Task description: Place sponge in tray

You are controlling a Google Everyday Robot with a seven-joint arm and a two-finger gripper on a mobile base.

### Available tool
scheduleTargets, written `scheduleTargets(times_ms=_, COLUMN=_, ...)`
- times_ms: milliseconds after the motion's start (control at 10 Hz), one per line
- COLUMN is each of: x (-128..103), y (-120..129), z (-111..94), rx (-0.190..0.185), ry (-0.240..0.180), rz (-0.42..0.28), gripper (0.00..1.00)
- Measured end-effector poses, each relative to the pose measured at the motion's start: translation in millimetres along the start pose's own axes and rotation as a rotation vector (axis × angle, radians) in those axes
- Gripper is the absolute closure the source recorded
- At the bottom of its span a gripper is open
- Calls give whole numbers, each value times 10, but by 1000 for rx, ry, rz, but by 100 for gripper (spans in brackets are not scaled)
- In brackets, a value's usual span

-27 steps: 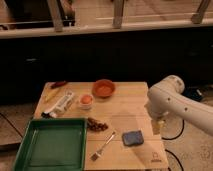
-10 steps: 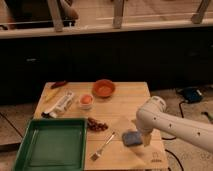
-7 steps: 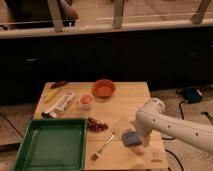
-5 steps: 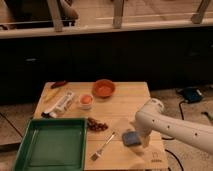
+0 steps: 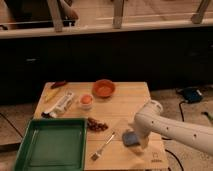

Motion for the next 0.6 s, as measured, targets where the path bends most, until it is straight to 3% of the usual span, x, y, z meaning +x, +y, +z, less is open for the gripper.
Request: scheduleTargets(times_ms=600, x=-36, y=25, z=22, rx=8, ry=-23, rz=-24, gripper=26)
